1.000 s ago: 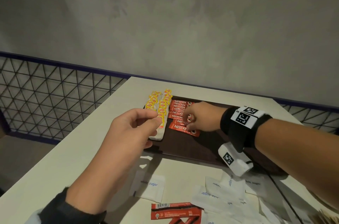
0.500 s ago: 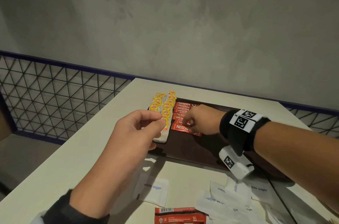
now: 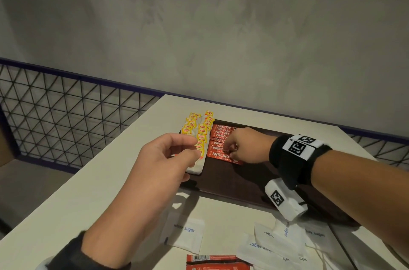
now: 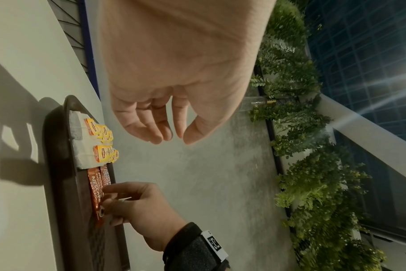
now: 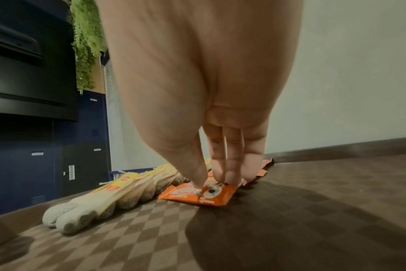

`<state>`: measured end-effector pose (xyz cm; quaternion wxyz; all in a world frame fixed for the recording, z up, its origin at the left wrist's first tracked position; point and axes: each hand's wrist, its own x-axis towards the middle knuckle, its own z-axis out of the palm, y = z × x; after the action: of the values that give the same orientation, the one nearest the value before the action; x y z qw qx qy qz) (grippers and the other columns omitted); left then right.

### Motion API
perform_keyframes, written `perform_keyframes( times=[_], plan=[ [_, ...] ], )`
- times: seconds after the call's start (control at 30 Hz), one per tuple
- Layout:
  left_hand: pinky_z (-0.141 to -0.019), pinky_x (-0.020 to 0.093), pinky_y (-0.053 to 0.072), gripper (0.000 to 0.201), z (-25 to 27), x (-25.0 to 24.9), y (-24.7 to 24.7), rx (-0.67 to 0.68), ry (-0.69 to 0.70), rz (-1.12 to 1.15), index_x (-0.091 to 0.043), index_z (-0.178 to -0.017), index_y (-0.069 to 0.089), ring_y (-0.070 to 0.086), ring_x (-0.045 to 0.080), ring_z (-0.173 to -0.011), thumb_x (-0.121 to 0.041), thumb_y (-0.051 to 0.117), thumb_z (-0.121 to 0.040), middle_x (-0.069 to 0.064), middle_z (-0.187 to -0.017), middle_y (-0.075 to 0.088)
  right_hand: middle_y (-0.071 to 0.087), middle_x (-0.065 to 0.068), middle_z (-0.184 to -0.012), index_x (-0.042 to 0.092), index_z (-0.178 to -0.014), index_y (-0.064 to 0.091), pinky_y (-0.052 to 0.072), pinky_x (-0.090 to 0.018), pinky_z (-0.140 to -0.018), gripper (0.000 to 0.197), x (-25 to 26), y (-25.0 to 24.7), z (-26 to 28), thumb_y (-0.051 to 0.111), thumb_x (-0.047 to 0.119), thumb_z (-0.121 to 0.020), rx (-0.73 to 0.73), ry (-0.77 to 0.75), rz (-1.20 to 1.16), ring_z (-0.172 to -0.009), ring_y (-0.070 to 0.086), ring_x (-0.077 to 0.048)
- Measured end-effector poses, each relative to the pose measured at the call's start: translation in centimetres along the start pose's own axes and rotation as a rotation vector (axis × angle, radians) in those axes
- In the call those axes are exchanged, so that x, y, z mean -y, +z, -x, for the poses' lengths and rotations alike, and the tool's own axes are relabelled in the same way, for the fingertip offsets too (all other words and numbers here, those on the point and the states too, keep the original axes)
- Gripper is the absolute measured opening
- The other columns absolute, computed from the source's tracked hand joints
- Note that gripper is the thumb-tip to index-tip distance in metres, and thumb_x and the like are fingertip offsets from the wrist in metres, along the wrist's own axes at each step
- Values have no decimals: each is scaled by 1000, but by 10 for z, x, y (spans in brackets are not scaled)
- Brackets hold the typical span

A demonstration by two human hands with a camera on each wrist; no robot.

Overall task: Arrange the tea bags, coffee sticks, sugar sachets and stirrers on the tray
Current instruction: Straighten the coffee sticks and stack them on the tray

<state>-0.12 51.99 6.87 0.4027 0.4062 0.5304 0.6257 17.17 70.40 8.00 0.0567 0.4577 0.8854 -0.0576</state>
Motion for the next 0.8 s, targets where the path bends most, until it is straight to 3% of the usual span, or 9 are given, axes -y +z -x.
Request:
perform_keyframes(
  times=[0.17,0.3,0.5,0.63,0.8],
  plan=[
    [-70,29,52,13,-1,-1,-1,-3,3,4,-22,-96,78,71,15,-86,-11,73,-90,0,-93,77,65,-1,-118,16,-127,68,50,-26,-84,30,-9,-10,-1,62,17,-98,-74,131,-69,-105,61,-17],
    [-71,29,52,13,-1,-1,-1,2,6,6,-22,-95,78,70,15,-84,-11,73,-90,-1,-91,76,66,-5,-84,8,-92,69,47,-22,-58,14,-24,-15,1,57,0,-91,37,345,-172,-74,62,-15],
    [-72,31,52,12,-2,1,-1,4,4,-9,-23,-93,80,71,17,-86,-14,74,-89,-2,-94,77,70,-13,-100,1,-108,69,61,-27,-71,22,-30,-8,-7,60,-8,-90,21,455,-528,-90,70,-21],
    [-72,31,52,13,-2,2,-2,1,-4,-12,-24,-91,81,70,14,-82,-14,74,-88,-2,-92,77,69,-11,-101,1,-114,66,57,-22,-59,21,-27,-4,-14,58,-4,-96,-17,452,-676,-85,68,-18],
    [-73,32,53,13,-2,1,-1,4,-3,-3,-23,-91,82,67,13,-78,-13,74,-87,0,-91,78,69,-11,-106,4,-118,66,58,-23,-63,23,-29,-1,-19,63,2,-96,-45,428,-655,-88,67,-18]
  ],
)
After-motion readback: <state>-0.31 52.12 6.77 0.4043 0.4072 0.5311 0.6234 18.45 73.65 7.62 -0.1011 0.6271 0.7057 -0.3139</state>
